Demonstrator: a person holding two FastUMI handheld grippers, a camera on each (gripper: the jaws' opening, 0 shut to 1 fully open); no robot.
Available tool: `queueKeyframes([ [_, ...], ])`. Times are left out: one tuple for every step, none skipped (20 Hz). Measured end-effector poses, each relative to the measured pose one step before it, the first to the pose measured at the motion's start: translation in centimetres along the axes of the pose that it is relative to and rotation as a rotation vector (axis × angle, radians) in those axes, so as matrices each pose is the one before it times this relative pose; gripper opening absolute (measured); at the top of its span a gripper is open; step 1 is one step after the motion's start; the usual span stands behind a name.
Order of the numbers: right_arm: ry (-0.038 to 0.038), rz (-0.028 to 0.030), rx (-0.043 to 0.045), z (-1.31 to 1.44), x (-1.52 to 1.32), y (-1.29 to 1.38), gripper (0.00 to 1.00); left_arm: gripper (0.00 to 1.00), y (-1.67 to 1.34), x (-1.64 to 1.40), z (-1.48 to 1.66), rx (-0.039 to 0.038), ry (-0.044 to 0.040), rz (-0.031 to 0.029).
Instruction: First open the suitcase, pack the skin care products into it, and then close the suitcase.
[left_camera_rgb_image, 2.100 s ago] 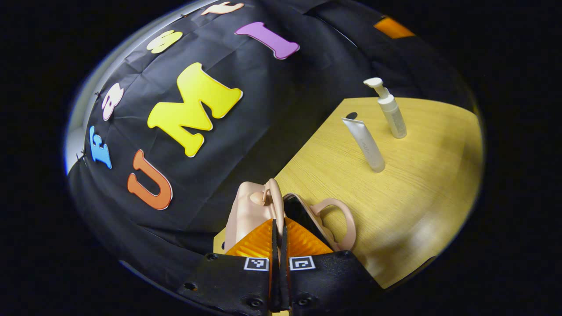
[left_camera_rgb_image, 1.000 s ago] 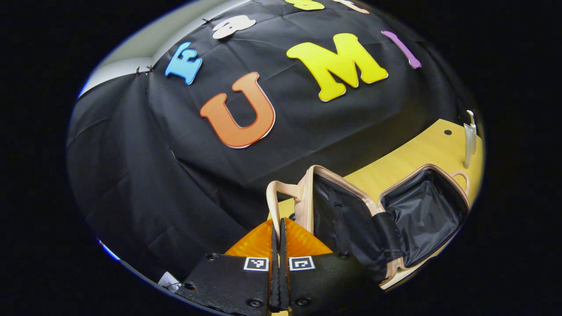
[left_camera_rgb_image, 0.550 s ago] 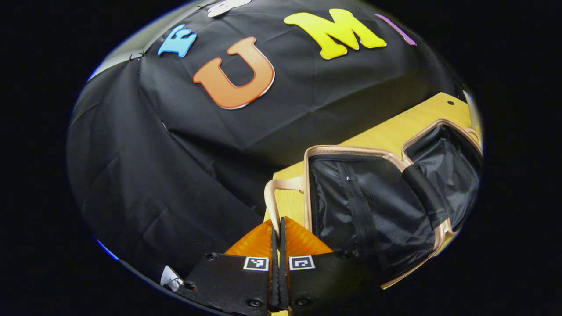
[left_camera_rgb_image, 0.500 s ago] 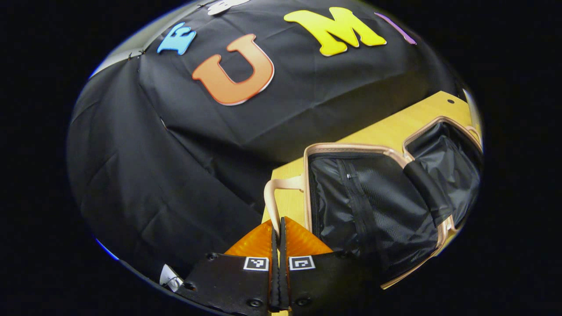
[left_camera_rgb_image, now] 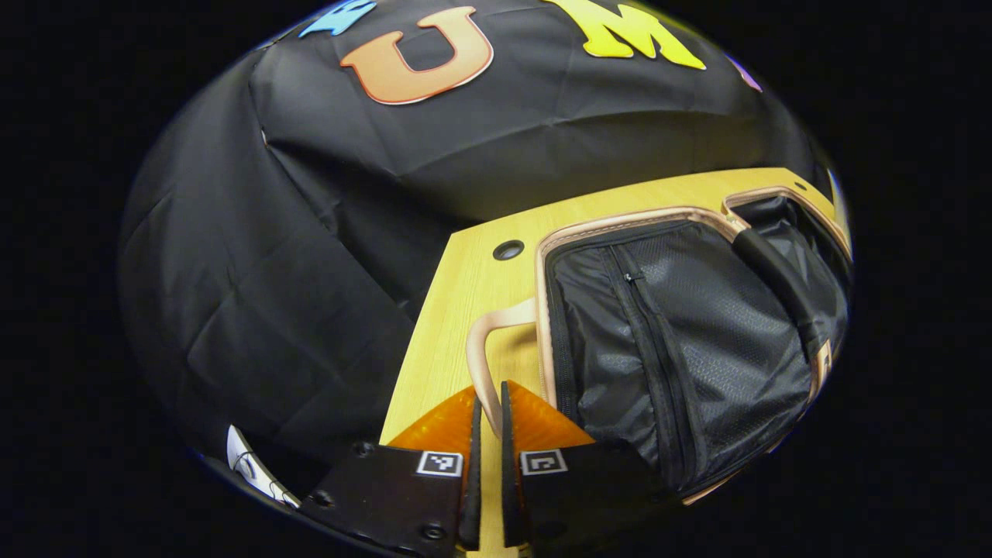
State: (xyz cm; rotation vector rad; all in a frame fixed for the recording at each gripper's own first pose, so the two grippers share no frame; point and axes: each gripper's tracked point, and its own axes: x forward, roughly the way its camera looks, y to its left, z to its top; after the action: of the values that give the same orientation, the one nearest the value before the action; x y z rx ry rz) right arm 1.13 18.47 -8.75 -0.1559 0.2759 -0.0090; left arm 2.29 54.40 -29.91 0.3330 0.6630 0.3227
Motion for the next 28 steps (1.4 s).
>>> queueKeyframes([
  [-0.00313,0.00307,-0.00488,-0.038,-0.177,-0.020,0.79,0.18,0.104,0.168,0.177,0.00315,-0.01347,0.01029],
  [-0.00196,0.00525,-0.00443,0.044,-0.014,0.077,0.78,0.25,0.325,-0.091,0.571,0.00294,-0.01799,0.01800],
  [-0.00730,0.00487,-0.00977,0.022,-0.068,-0.014,0.79,0.29,0.373,-0.686,0.408,-0.00039,-0.01619,0.01594],
  [-0.00452,0.00336,-0.00248,0.128,0.121,-0.064,0.80,0.36,0.179,-0.509,0.275,-0.00474,-0.00116,0.01016],
  [-0.00240,0.00628,0.00284,-0.030,0.202,-0.077,0.80,0.59,-0.041,-0.695,0.218,-0.00751,-0.00433,-0.00208],
  [-0.00380,0.01492,0.01144,-0.157,0.291,-0.242,0.79,0.82,-0.765,-1.545,1.307,-0.01677,-0.02244,-0.01997],
  [-0.00208,0.01232,0.00763,-0.017,0.044,-0.048,0.80,0.90,-0.315,-0.925,0.710,-0.00292,-0.01272,0.00172],
  [-0.00341,0.01020,0.00968,-0.168,0.050,-0.283,0.80,0.96,-0.353,-0.831,0.615,-0.00228,-0.00717,0.00589],
  [-0.00693,0.01019,0.00147,-0.254,0.116,-0.752,0.80,0.97,-1.417,-1.453,1.226,-0.00411,-0.01435,-0.00918],
  [-0.00743,0.00527,-0.01088,-0.143,-0.011,-0.509,0.80,0.97,-1.177,-0.910,0.886,-0.00129,-0.00966,-0.01156],
  [-0.00834,0.00020,-0.01423,-0.133,0.010,-0.809,0.80,0.97,-1.414,-0.805,0.933,0.00270,-0.00924,-0.01130],
  [-0.00952,0.00225,-0.00862,-0.106,-0.007,-0.862,0.79,0.97,-2.064,-0.895,1.260,0.01251,-0.01907,-0.01662],
  [-0.00277,0.00351,-0.00095,-0.279,0.008,-0.686,0.80,0.97,-1.648,-0.615,1.157,0.00018,-0.01513,-0.01080],
  [0.00114,0.00285,-0.00100,-0.329,-0.024,-0.747,0.80,0.97,-2.007,-0.654,1.364,-0.00931,-0.02227,-0.02040],
  [0.00048,0.00259,-0.00264,-0.302,0.072,-0.744,0.79,0.97,-2.598,-0.635,1.119,-0.01015,-0.01677,-0.03909],
  [-0.00303,0.00012,-0.00234,-0.130,0.017,-0.835,0.80,0.99,-2.526,-0.375,1.089,-0.00442,-0.01126,-0.03516],
  [-0.00452,0.00039,-0.00050,-0.194,0.083,-1.007,0.80,0.97,-2.414,-0.515,1.090,0.00369,-0.00987,-0.02496],
  [-0.00023,0.00247,0.00422,-0.263,-0.012,-0.800,0.79,0.97,-2.452,-0.204,0.976,0.00954,-0.00853,-0.02291],
  [0.00229,0.00728,0.01513,-0.325,-0.029,-0.824,0.78,0.97,-2.203,0.015,0.875,0.00844,-0.00666,-0.03034],
  [0.00267,-0.00005,0.01106,-0.283,0.014,-0.898,0.80,0.97,-2.400,-0.017,0.977,0.01042,-0.01108,-0.02836],
  [0.00240,-0.00164,0.00261,-0.307,0.082,-0.844,0.79,0.97,-2.630,0.315,1.144,0.01276,-0.00871,-0.02970],
  [0.00370,-0.00579,0.00052,-0.244,0.110,-1.068,0.78,0.97,-2.465,0.295,0.899,0.01340,-0.00538,-0.02765],
  [0.00685,-0.00809,0.00420,-0.414,0.150,-1.213,0.79,0.97,-2.438,0.337,0.717,0.01589,-0.00498,-0.02678],
  [0.01054,-0.00728,0.01432,-0.415,0.161,-1.524,0.79,0.97,-3.535,0.618,1.860,0.02520,-0.01723,-0.02488],
  [0.00501,-0.00622,0.00915,-0.245,0.208,-1.234,0.79,0.98,-1.715,0.306,0.774,0.00218,-0.01460,-0.01431],
  [0.00103,-0.00522,0.00873,-0.175,0.317,-1.339,0.78,0.98,-2.872,0.572,0.635,-0.00275,-0.00152,-0.03513],
  [0.00165,-0.00370,0.00288,-0.100,0.190,-0.892,0.78,0.98,-2.221,0.395,0.272,-0.00448,0.00598,-0.03029],
  [0.00200,-0.00325,0.00395,-0.091,0.228,-0.819,0.79,0.98,-2.011,0.519,0.183,-0.00496,0.00945,-0.02795],
])
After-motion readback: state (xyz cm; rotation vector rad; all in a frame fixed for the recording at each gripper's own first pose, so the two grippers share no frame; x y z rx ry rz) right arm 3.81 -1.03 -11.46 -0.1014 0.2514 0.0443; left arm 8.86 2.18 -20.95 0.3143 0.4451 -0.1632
